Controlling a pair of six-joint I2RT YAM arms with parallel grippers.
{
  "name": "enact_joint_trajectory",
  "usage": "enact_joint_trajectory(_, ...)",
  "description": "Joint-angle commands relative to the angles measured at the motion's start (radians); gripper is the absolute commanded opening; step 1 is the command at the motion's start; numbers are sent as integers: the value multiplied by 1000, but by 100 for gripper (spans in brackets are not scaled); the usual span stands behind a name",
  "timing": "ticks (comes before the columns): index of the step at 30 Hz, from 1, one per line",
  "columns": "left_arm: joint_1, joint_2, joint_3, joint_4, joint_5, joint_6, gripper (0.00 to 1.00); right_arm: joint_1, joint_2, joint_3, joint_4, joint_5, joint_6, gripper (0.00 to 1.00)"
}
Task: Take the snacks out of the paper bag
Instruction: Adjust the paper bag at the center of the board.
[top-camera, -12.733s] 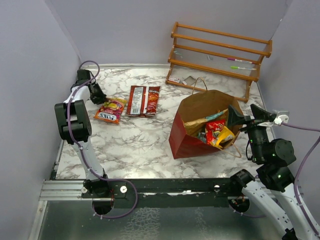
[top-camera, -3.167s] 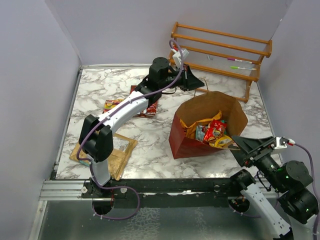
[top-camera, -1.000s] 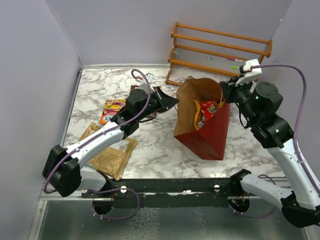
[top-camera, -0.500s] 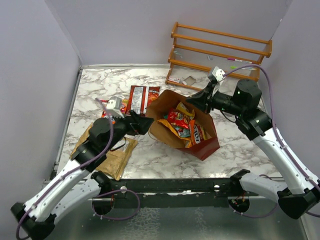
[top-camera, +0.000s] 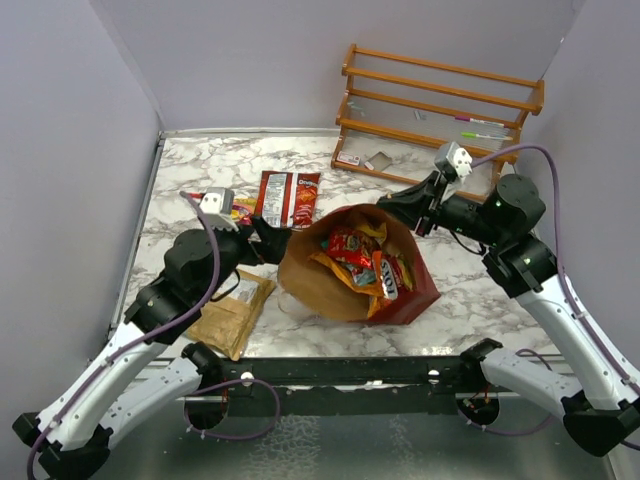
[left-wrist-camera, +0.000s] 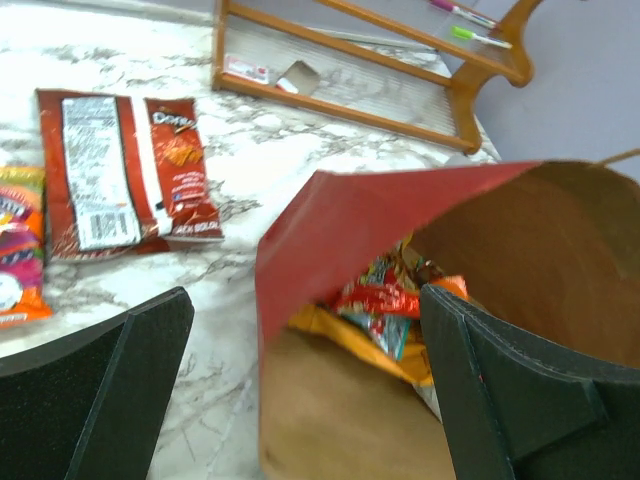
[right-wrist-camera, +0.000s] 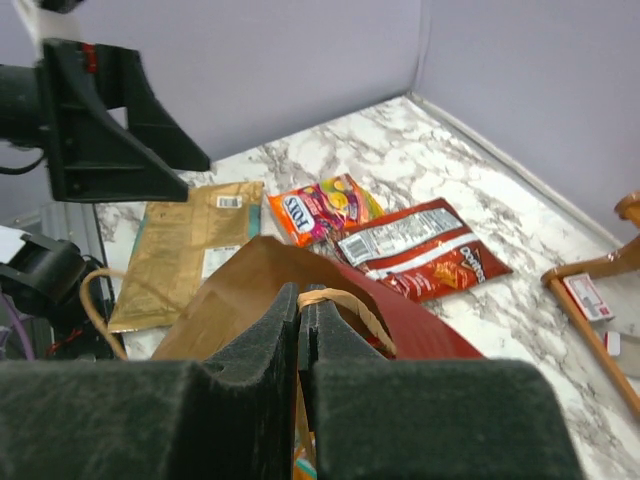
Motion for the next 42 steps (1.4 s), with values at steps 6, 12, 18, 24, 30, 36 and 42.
enact_joint_trajectory(6,-2,86,65,120,215,103,99,3,-10,-102,320,-218,175,2)
enact_joint_trajectory(12,-2,84,5,190,311,67,99,4,-34,-38,199,26,62,2)
enact_joint_trajectory(18,-2,109,3,223,324,87,99,3,-55,19,117,279,-126,2)
enact_joint_trajectory(24,-2,149,37,242,377,119,99,2,-19,65,117,418,-254,2)
enact_joint_trajectory(30,-2,183,85,208,418,167,99,2,36,163,99,389,-299,2)
enact_joint_trajectory(36,-2,236,95,195,482,126,99,2,32,101,133,192,-234,2)
enact_joint_trajectory(42,-3,317,49,223,539,-11,90,2,16,-25,252,123,-110,2)
